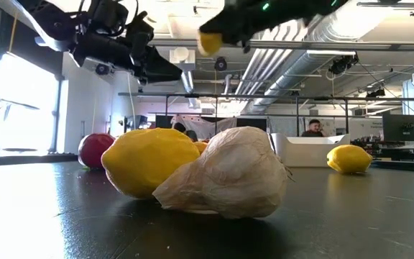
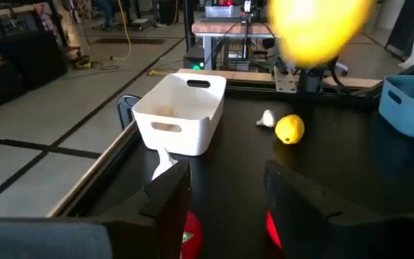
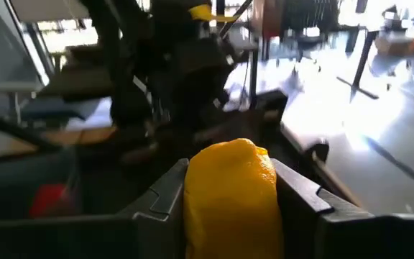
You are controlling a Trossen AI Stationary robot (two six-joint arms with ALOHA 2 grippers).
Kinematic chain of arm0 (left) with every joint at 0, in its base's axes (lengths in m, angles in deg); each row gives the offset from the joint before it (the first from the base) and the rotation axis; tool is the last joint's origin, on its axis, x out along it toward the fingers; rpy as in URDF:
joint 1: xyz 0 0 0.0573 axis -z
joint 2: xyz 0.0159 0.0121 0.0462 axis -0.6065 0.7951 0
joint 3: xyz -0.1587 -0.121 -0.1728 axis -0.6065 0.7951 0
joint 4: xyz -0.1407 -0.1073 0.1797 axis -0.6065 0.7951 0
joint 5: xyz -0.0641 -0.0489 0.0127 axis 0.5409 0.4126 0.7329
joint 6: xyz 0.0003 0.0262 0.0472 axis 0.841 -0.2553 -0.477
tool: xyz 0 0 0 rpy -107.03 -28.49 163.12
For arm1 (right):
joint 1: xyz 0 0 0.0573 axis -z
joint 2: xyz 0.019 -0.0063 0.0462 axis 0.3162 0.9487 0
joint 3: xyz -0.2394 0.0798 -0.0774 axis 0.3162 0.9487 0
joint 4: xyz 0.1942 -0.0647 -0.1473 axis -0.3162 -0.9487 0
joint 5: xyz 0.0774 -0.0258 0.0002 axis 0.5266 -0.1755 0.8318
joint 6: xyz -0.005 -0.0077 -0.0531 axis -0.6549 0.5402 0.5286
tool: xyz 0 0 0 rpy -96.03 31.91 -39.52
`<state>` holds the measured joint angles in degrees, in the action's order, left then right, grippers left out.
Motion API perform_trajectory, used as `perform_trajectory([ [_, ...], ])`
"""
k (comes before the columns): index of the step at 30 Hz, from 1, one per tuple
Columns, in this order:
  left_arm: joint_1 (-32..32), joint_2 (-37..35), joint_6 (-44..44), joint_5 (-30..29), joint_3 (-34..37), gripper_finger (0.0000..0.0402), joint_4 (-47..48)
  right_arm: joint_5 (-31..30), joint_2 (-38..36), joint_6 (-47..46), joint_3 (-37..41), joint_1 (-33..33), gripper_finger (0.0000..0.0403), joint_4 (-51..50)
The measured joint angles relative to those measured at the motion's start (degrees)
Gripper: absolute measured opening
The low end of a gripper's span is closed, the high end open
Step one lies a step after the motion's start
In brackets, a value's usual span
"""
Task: Sort produce into baskets
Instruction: Put the lemon into the blue bin
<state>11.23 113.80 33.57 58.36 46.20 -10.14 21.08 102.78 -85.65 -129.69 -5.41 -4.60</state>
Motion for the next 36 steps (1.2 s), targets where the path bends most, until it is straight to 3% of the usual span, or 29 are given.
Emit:
perform_trajectory([
  [9,0.0,0.0,-2.3,0.1,0.0,0.0162,0.4,-1.8,-10.6,-14.4,0.0,-7.7,0.0128,-34.4],
  [19,0.0,0.0,-2.2,0.1,0.0,0.0162,-0.3,-2.4,-13.4,-52.4,0.1,-22.3,0.0129,-67.3],
  [26,0.3,1.9,-2.3,0.4,0.0,0.0162,-0.6,6.2,-13.5,-80.5,0.1,-35.3,0.0129,-76.8],
  [30,0.4,3.6,-2.3,0.4,0.0,0.0162,-0.8,7.1,-13.5,-94.0,0.1,-42.2,0.0129,-80.8],
  [36,0.6,4.1,-3.4,0.5,0.0,0.0162,-0.9,10.5,-13.3,-104.6,1.3,-48.6,0.0129,-87.5],
])
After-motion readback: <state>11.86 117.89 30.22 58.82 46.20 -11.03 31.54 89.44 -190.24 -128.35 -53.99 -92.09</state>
